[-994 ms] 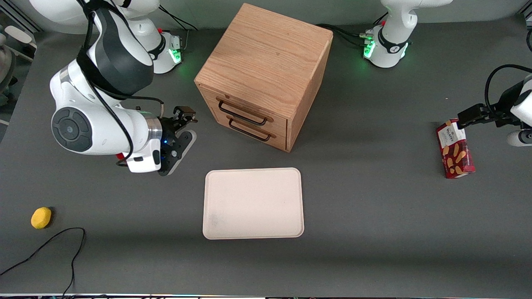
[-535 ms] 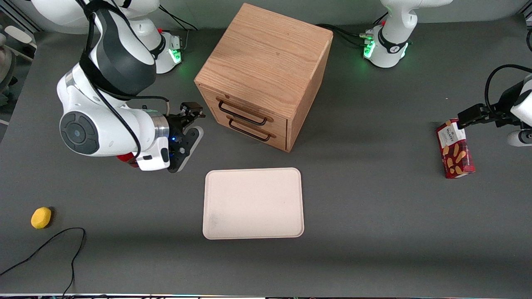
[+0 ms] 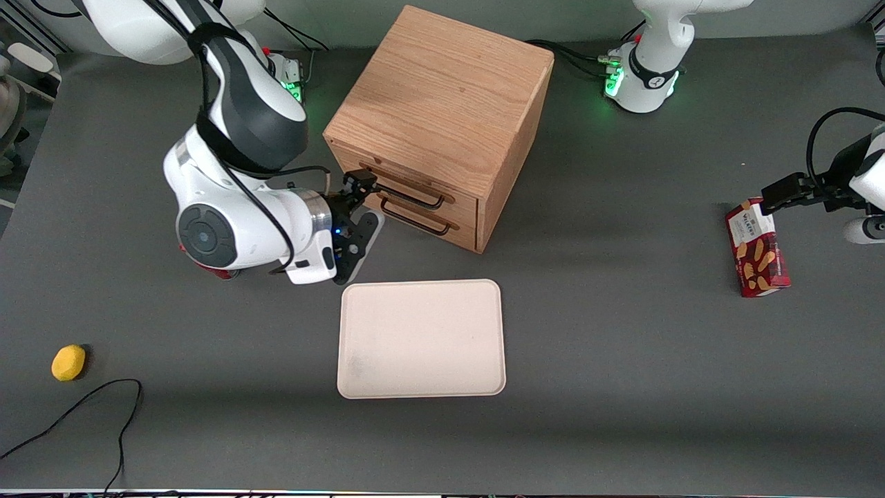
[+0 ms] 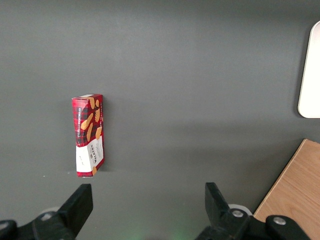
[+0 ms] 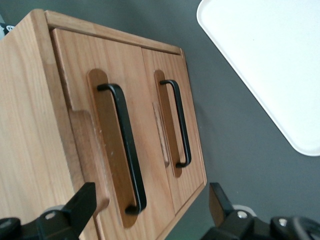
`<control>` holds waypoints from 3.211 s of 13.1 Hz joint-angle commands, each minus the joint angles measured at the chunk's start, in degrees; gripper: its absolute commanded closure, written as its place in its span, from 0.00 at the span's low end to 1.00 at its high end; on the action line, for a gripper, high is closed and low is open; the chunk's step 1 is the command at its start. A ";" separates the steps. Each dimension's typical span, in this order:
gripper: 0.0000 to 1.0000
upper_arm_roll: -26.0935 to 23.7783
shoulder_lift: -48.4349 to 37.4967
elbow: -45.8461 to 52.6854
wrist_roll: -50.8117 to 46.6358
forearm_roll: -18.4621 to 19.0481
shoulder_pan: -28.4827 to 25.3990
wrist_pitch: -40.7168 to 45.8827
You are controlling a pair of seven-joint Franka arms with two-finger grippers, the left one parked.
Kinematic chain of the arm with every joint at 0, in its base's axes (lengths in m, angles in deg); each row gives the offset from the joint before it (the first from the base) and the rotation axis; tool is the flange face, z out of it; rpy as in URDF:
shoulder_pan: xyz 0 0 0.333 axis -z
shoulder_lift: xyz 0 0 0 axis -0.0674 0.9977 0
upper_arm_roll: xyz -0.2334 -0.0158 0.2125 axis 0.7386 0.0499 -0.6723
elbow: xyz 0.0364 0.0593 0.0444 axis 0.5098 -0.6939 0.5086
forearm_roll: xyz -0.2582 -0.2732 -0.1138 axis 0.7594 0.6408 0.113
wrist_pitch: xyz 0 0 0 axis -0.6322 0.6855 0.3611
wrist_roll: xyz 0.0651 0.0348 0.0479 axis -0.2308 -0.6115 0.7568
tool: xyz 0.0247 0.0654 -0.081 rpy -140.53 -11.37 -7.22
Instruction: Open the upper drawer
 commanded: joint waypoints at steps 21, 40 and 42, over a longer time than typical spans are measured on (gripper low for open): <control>0.00 0.45 -5.91 -17.89 9.13 -0.35 -3.69 -14.20; 0.00 0.80 -6.26 -20.79 10.19 3.25 -4.83 -22.19; 0.00 0.89 -6.17 -20.70 10.10 3.25 -4.74 -22.20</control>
